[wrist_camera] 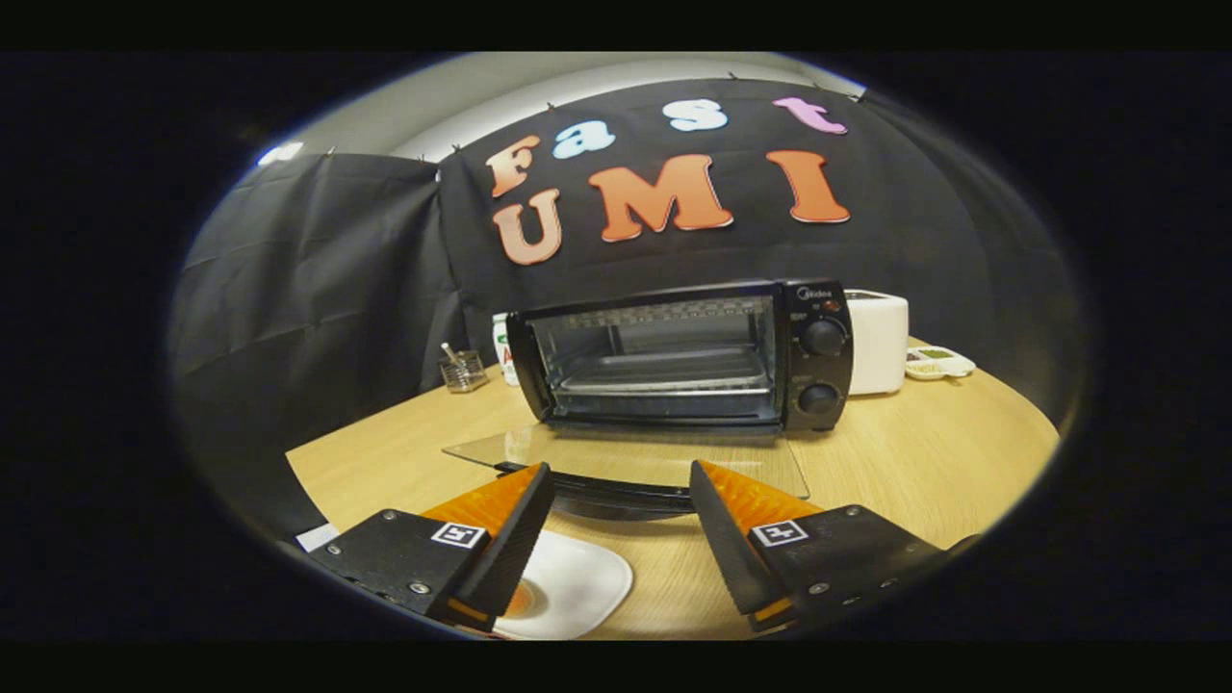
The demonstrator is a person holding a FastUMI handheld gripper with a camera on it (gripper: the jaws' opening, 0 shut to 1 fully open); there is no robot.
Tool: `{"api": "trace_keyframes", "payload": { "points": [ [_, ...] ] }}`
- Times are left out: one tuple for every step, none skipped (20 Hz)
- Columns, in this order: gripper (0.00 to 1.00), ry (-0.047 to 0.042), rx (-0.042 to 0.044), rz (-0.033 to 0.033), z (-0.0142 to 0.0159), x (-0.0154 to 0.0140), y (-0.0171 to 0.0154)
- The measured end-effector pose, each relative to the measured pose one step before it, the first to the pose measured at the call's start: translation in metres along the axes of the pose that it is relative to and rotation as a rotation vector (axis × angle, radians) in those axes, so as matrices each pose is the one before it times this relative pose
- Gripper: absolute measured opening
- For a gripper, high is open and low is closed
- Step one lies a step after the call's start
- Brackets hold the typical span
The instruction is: Open the toaster oven, put the food inside, and close the toaster oven door.
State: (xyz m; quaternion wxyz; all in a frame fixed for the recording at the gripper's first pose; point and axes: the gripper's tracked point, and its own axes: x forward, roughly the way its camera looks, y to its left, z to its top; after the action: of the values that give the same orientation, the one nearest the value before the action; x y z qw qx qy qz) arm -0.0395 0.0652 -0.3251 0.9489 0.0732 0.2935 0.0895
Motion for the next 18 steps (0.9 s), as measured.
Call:
{"api": "trace_keyframes", "payload": {
  "points": [
    [0.85, 0.03174, -0.00378, -0.01384, -0.00795, 0.00125, -0.00316],
    [0.85, 0.02806, -0.00029, -0.01116, -0.00717, 0.00045, -0.00372],
    [0.86, 0.03085, 0.00642, -0.00720, -0.00723, 0.00146, -0.00306],
    [0.85, 0.00010, 0.00870, -0.00008, -0.00094, -0.00156, 0.00047],
    [0.86, -0.01429, 0.00456, 0.00131, 0.00247, 0.00067, 0.00127],
    [0.85, -0.00209, 0.00135, -0.00101, 0.00221, -0.00121, -0.00079],
    [0.84, 0.00090, 0.00408, -0.00261, 0.00064, -0.00159, -0.00039],
    [0.84, 0.00492, 0.00596, -0.00011, -0.00184, -0.00281, -0.00040],
    [0.83, -0.00174, 0.00918, 0.00648, 0.00037, -0.00480, 0.00156],
    [0.83, -0.00606, 0.00758, 0.01203, 0.00060, -0.00535, 0.00374],
    [0.84, -0.00494, 0.00555, 0.01597, -0.00080, -0.00571, 0.00431],
    [0.86, -0.00711, 0.00229, 0.02084, -0.00065, -0.00690, 0.00590],
    [0.87, -0.00635, -0.00413, 0.02113, -0.00110, -0.00531, 0.00653],
    [0.88, -0.00778, -0.01001, 0.02059, -0.00097, -0.00600, 0.00582],
    [0.88, -0.00864, -0.01311, 0.01916, 0.00029, -0.00453, 0.00582],
    [0.90, -0.00105, -0.01506, 0.02176, -0.00161, -0.00544, 0.00697],
    [0.91, 0.00490, -0.01211, 0.02599, -0.00252, -0.00348, 0.00835],
    [0.92, 0.01035, -0.01305, 0.03305, -0.00463, -0.00349, 0.00985]
  ]
}}
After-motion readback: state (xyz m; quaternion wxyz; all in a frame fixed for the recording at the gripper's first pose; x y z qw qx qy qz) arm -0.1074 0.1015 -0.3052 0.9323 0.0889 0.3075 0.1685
